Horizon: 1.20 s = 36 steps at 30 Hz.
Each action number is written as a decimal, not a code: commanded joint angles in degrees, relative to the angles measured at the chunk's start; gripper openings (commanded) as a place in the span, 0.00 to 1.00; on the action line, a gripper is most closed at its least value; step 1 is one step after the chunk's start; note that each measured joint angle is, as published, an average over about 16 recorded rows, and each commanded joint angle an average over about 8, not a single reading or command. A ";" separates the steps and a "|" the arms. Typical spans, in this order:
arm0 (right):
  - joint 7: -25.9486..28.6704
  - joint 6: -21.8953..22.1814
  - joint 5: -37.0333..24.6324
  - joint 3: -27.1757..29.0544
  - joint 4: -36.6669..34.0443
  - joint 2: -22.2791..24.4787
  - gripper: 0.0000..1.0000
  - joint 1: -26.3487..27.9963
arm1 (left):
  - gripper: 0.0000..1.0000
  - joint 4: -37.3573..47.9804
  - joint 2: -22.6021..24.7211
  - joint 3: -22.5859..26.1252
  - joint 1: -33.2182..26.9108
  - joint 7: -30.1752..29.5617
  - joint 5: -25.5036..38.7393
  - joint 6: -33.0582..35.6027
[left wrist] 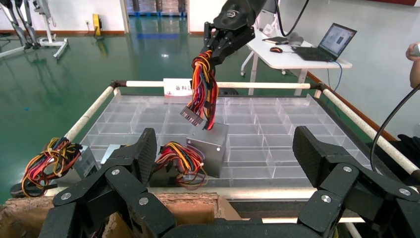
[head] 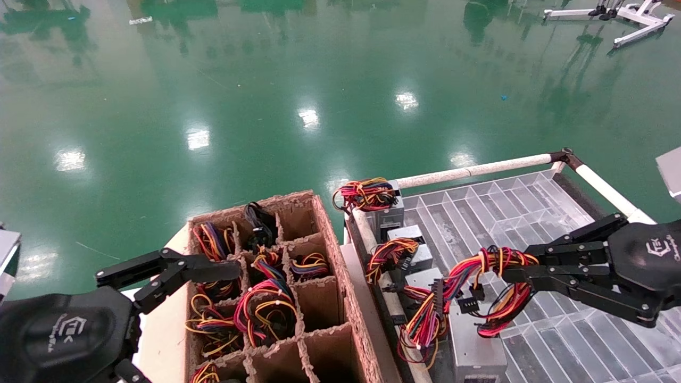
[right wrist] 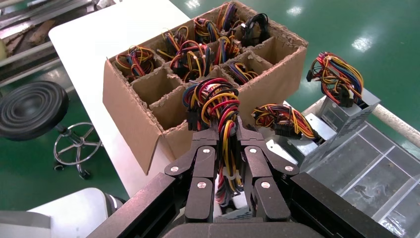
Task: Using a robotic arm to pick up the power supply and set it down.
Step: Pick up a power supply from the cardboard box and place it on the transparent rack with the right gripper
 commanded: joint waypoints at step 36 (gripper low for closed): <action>-7.13 0.38 8.43 -16.07 -10.48 -5.63 0.02 -2.07 | 1.00 0.00 0.00 0.01 0.00 0.00 -0.01 0.00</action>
